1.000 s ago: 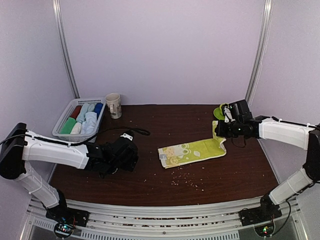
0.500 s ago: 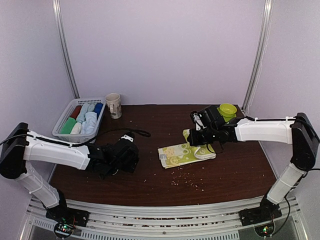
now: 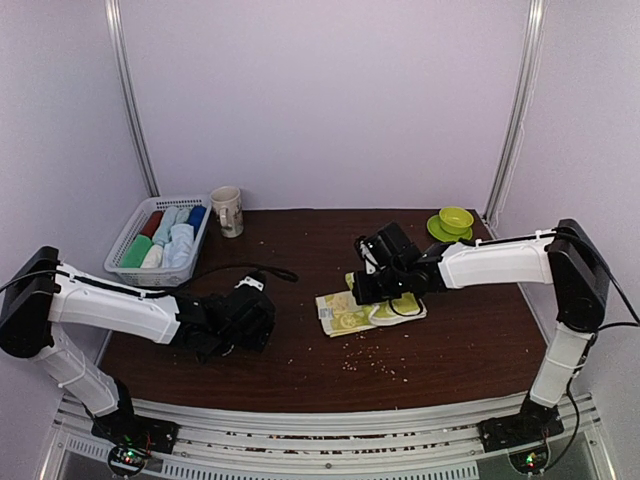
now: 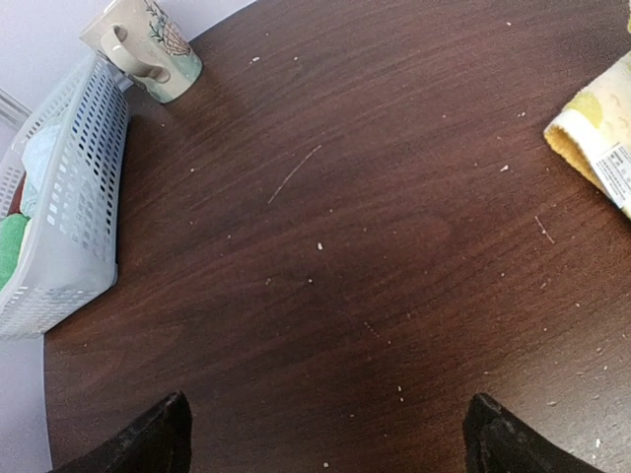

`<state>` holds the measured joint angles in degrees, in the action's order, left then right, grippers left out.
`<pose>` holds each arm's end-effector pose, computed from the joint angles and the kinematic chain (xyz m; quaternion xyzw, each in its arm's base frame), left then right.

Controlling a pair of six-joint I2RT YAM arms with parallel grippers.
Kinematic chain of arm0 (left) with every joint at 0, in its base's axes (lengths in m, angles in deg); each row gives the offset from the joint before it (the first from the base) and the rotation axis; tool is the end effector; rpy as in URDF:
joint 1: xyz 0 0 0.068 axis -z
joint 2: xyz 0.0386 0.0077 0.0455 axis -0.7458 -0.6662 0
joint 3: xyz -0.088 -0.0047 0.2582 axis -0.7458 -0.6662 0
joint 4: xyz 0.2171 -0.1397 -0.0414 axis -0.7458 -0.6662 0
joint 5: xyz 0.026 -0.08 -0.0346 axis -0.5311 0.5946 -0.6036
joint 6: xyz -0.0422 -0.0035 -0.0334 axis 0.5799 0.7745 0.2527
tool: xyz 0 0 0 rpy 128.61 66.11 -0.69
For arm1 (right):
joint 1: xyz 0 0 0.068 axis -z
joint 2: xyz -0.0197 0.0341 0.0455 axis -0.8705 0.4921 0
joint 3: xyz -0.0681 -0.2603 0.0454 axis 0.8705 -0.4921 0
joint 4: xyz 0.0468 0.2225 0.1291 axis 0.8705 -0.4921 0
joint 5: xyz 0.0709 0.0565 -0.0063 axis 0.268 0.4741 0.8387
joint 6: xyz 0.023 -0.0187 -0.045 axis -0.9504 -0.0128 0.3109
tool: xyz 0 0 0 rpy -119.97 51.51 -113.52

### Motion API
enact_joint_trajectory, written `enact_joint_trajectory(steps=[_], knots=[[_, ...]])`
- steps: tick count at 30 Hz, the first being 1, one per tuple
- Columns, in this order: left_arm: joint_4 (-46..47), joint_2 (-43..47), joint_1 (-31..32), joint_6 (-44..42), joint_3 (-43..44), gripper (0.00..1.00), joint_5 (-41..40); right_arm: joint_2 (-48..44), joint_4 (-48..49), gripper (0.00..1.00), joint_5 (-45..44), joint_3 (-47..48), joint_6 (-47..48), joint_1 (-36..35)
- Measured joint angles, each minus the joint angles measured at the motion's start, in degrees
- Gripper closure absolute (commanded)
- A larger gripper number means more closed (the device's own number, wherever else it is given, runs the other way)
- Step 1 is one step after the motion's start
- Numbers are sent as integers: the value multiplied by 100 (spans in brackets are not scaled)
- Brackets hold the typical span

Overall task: Roll the towels
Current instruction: Fold the towel at the center of the board.

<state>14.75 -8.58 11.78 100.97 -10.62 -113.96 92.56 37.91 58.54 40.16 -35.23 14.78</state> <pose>0.1606 -0.2301 0.1716 0.1295 0.8910 0.0583 0.4313 0.2676 0.2775 0.1977 -0.1483 0.9198 0.2410 0.2720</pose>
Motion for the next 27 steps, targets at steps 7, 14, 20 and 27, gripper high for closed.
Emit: enact_joint_trajectory(steps=[7, 14, 20, 27], knots=[[11, -2, 0, 24, -50, 2, 4, 236, 28, 98, -26, 227, -15, -186], [15, -13, 0, 74, -63, 2, 13, 586, 57, 79, -35, 404, -28, -262], [26, -105, 11, 83, -63, 2, 50, 750, 142, 72, 138, 420, -70, -317], [33, -249, 57, 96, -63, 2, 122, 750, 385, 63, 313, 450, -164, -317]])
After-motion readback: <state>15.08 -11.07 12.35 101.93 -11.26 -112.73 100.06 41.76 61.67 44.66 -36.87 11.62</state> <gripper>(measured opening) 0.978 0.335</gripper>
